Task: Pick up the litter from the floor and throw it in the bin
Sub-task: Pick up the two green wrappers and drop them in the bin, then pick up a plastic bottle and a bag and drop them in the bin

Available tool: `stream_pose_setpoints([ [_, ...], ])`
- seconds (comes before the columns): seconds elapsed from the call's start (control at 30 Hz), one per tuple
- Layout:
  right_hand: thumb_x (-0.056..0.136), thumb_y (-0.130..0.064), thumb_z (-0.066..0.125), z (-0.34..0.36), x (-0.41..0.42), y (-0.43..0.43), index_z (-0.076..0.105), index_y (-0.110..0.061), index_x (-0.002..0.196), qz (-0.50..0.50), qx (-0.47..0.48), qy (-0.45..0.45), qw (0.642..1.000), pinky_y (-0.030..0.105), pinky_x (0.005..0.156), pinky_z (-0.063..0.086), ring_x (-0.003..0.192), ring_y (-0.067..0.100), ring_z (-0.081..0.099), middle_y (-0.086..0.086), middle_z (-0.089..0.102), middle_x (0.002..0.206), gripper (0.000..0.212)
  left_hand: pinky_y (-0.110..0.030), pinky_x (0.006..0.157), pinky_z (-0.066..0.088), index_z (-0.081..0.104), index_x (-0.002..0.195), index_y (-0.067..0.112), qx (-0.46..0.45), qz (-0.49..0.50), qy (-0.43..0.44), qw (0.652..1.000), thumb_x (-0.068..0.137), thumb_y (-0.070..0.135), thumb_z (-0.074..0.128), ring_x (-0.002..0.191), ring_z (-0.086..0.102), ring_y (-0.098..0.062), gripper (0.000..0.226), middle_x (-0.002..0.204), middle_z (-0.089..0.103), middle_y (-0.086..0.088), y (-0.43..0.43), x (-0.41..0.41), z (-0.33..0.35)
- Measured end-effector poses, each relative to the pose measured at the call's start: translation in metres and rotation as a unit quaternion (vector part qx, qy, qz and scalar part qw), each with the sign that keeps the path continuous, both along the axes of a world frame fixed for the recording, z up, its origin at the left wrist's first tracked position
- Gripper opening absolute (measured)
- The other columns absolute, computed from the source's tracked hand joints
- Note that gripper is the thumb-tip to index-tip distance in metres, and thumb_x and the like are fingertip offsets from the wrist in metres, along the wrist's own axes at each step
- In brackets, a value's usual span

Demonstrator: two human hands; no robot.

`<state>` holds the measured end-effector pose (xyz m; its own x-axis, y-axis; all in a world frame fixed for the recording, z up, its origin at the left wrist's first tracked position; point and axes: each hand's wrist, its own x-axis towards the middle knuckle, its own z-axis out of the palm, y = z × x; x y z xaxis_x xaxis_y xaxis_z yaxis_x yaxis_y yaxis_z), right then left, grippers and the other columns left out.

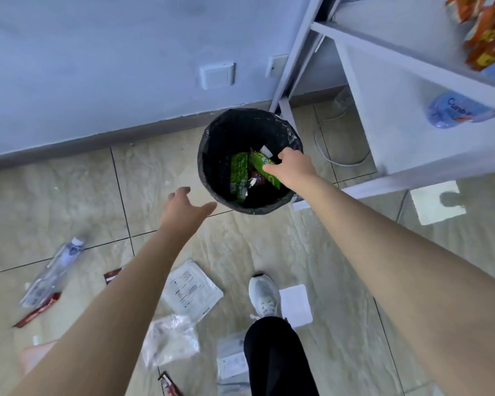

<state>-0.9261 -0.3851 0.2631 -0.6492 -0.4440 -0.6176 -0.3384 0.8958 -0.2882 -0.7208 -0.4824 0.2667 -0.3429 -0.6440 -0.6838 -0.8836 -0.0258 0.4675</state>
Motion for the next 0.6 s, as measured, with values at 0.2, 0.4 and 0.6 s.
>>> stream_pose_setpoints([
  [0.2,0.086,-0.046,0.058,0.033,0.109,0.029,0.051,-0.005,0.125,-0.037,-0.018,-0.031,0.999,0.036,0.091,0.043,0.122,0.034,0.049,0.014,0.055,0.13,0.057,-0.046,0.109,0.035,0.036,0.143,0.011,0.0,-0.056,-0.004,0.998,0.08,0.04,0.069,0.134,0.04,-0.032,0.078,0.147,0.039,-0.013,0.017,0.123,0.029],
  [0.4,0.085,-0.045,0.062,0.046,0.234,0.081,0.044,-0.008,0.133,-0.091,-0.035,-0.06,0.993,0.031,0.092,0.039,0.129,0.032,0.045,0.013,0.049,0.139,0.063,-0.04,0.1,0.043,0.039,0.142,0.01,0.005,-0.099,0.006,0.995,0.077,0.04,0.071,0.127,0.049,-0.031,0.078,0.146,0.043,-0.014,0.061,0.249,0.046],
  [0.6,0.083,-0.049,0.062,0.04,0.325,0.144,0.047,-0.007,0.123,-0.093,-0.002,-0.102,0.99,0.029,0.085,0.041,0.112,0.026,0.052,0.01,0.053,0.122,0.06,-0.042,0.106,0.039,0.045,0.138,0.007,0.064,-0.085,-0.013,0.994,0.076,0.036,0.073,0.126,0.05,-0.032,0.074,0.14,0.05,-0.014,0.128,0.339,0.039],
])
